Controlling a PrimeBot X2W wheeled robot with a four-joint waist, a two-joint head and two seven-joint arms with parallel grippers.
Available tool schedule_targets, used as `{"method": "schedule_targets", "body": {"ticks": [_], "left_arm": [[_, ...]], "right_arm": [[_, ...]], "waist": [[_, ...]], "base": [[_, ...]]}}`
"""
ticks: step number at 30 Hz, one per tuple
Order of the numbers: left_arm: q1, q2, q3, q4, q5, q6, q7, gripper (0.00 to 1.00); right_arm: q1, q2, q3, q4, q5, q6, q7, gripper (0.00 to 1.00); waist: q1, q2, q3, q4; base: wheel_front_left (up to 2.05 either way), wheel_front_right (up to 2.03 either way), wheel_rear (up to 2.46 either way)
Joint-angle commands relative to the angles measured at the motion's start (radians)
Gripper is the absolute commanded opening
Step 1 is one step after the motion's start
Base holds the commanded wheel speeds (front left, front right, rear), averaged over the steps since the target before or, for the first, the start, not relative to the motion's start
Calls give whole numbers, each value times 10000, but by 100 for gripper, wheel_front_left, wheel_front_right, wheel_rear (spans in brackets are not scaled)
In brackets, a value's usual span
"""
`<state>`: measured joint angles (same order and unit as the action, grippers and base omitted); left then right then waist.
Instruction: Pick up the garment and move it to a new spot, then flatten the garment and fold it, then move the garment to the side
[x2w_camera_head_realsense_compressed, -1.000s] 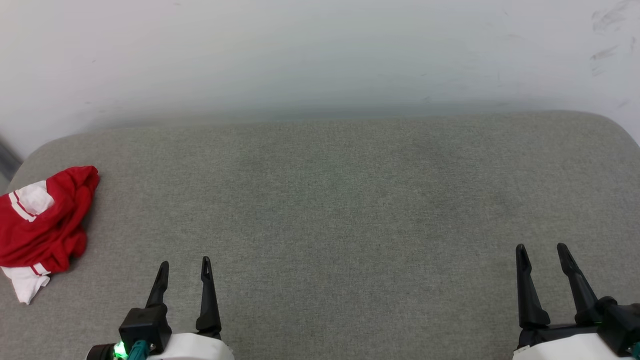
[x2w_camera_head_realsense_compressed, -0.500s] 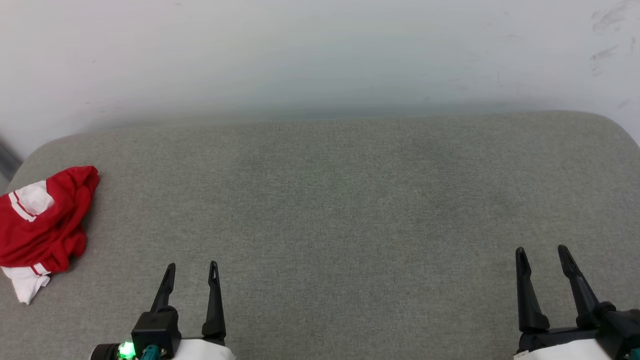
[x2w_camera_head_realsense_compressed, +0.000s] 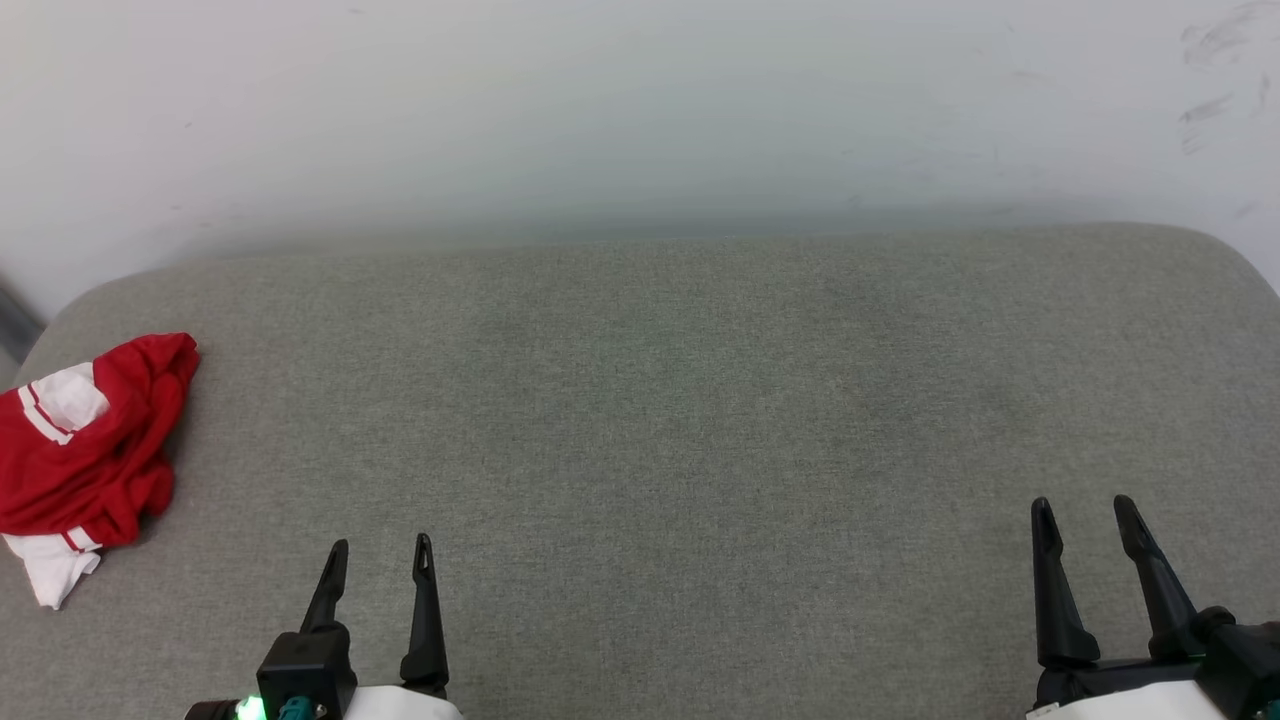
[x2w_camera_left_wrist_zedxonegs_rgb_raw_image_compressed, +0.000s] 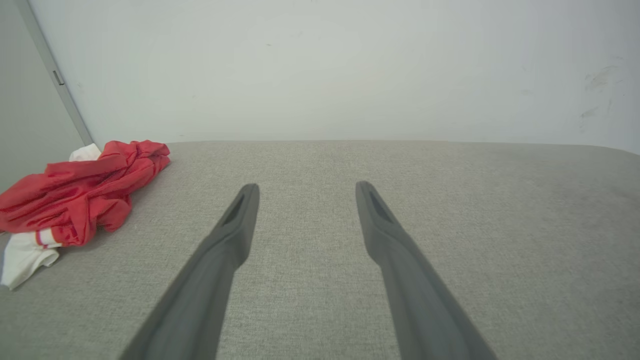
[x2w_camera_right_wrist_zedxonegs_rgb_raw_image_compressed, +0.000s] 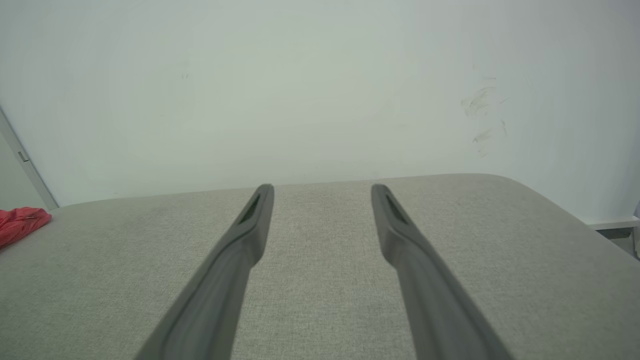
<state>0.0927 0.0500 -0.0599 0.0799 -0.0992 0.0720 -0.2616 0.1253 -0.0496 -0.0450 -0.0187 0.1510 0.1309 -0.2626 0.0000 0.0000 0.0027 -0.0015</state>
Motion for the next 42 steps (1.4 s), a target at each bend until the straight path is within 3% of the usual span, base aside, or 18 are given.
{"method": "schedule_targets", "body": {"ticks": [1, 15, 42], "left_arm": [[27, 7, 7, 14, 10, 39, -52, 100], [-4, 8, 121, 67, -162, 114, -52, 100], [120, 6, 571, -158, -519, 394, -42, 100]], "right_arm": [[130, -12, 15, 25, 86, -3, -35, 100], [221, -10, 112, -79, -39, -3, -34, 100], [352, -9, 286, -398, -554, -3, -30, 100]], "waist": [[0, 0, -1, 2], [0, 0, -61, 474], [0, 0, -32, 3831]], "base": [[0, 0, 0], [0, 0, 0], [0, 0, 0]]}}
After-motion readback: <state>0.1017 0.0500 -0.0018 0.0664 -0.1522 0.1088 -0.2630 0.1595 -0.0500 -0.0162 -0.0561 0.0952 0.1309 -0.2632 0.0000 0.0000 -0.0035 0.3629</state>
